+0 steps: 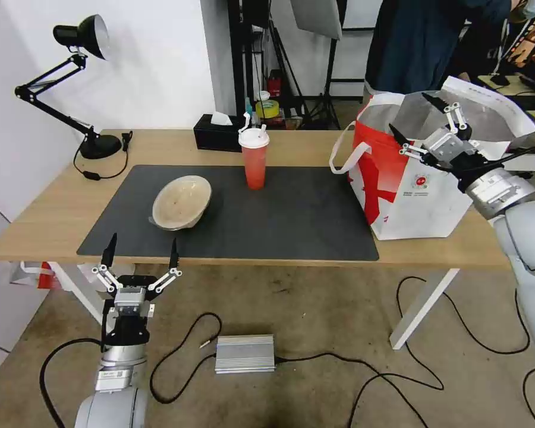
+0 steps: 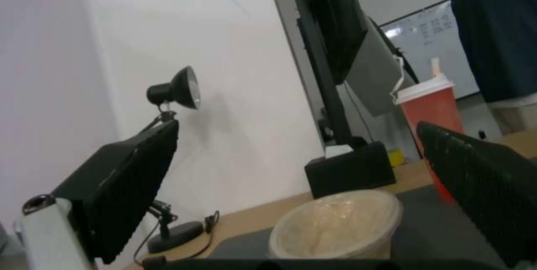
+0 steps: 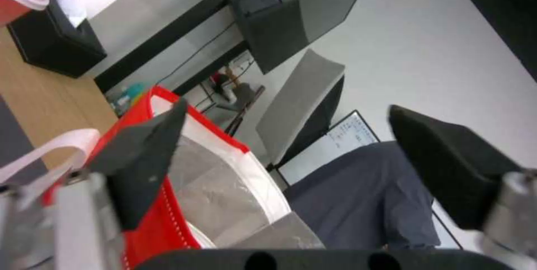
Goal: Pick up the trash from the table and place it into the takeout bag.
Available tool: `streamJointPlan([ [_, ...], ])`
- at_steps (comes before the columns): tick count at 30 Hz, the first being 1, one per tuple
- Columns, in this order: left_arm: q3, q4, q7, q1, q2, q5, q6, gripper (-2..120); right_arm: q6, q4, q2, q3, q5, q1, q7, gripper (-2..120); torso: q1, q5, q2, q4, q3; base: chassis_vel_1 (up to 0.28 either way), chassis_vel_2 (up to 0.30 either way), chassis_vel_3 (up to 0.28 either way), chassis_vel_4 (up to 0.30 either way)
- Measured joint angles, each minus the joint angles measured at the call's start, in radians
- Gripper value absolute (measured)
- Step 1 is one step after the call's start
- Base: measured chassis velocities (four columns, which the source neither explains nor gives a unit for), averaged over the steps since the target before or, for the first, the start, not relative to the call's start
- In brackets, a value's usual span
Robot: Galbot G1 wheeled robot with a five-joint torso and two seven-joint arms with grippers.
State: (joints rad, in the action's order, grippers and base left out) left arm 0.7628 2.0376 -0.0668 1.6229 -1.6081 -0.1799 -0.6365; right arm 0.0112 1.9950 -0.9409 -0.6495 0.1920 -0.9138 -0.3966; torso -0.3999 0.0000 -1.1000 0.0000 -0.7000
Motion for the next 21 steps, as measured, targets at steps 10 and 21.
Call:
streamJointPlan([
  [10, 0.001, 0.001, 0.001, -0.003, 0.0, 0.0, 0.002, 100, 0.005, 0.037, -0.003, 0.021, -0.04, 0.016, 0.036, 100, 0.0, 0.0, 0.0, 0.0, 0.0, 0.0, 0.0, 0.0, 0.0],
  [21, 0.002, 0.007, 0.005, 0.003, 0.0, 0.001, 0.002, 100, 0.013, 0.085, 0.001, 0.032, -0.088, -0.001, 0.096, 100, 0.0, -0.0001, 0.0, 0.0, 0.0, 0.0, 0.0, 0.0, 0.0],
])
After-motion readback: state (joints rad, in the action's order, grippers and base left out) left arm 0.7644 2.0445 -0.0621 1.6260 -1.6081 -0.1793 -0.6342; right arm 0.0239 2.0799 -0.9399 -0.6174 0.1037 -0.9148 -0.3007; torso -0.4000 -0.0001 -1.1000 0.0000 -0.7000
